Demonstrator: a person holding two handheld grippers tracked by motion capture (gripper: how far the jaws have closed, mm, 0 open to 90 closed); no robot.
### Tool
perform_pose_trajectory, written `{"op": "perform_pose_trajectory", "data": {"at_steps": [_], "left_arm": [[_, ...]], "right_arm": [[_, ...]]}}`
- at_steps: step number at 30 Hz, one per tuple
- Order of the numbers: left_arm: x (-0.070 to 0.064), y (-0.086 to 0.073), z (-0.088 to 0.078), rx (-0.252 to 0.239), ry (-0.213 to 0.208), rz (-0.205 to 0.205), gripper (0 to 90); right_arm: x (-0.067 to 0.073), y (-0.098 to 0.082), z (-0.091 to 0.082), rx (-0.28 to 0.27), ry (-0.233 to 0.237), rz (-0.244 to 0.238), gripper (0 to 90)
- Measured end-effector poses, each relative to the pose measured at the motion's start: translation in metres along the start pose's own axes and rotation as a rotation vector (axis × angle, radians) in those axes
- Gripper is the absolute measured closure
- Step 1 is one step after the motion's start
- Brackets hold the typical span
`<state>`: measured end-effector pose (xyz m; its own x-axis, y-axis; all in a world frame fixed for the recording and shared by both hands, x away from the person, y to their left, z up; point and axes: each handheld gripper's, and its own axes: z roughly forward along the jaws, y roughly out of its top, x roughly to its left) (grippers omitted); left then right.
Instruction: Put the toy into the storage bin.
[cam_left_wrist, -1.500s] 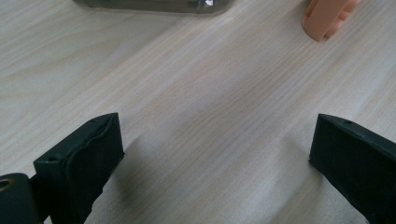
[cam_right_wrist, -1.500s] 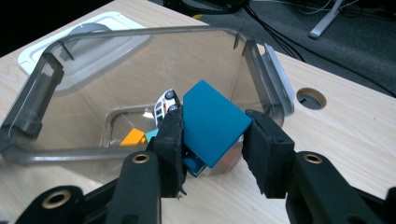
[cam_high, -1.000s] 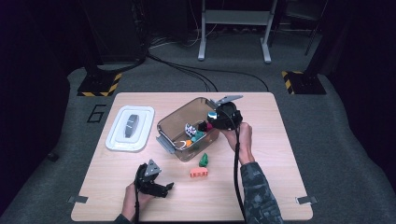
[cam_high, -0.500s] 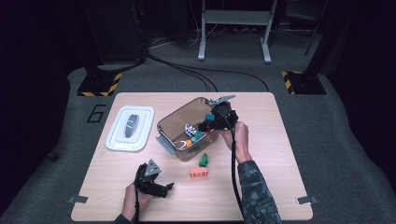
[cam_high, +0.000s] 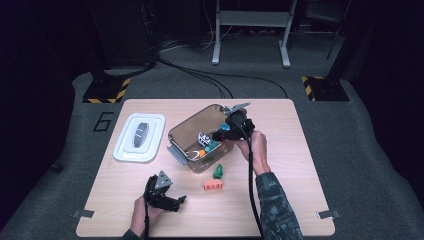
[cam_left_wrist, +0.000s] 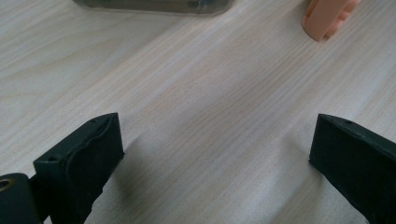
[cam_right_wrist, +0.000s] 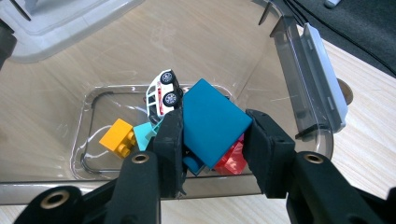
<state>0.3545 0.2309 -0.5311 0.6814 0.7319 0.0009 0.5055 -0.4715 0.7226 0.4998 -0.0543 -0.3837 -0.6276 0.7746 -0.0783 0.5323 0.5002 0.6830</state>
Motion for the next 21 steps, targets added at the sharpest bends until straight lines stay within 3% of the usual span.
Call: {"op": "perform_pose_trajectory", "data": {"at_steps": [11,14,15,21], "left_arm": [[0.0,0.0,0.0,0.001,0.001,0.002,2.6],[0.0,0.0,0.0,0.002,-0.001,0.002,2.6],[0.001,0.0,0.0,0.007,-0.002,0.008,2.6],[0.0,0.0,0.0,0.003,-0.004,0.001,2.6]], "right_arm": [[0.002,-0.001,0.003,0.033,-0.007,-0.011,54.5],[0.001,-0.003,-0.002,0.02,-0.011,0.027,51.0],[0.0,-0.004,-0.004,0.015,-0.007,0.015,48.7],[0.003,-0.018,-0.023,-0.047,0.002,0.071,31.5]]}}
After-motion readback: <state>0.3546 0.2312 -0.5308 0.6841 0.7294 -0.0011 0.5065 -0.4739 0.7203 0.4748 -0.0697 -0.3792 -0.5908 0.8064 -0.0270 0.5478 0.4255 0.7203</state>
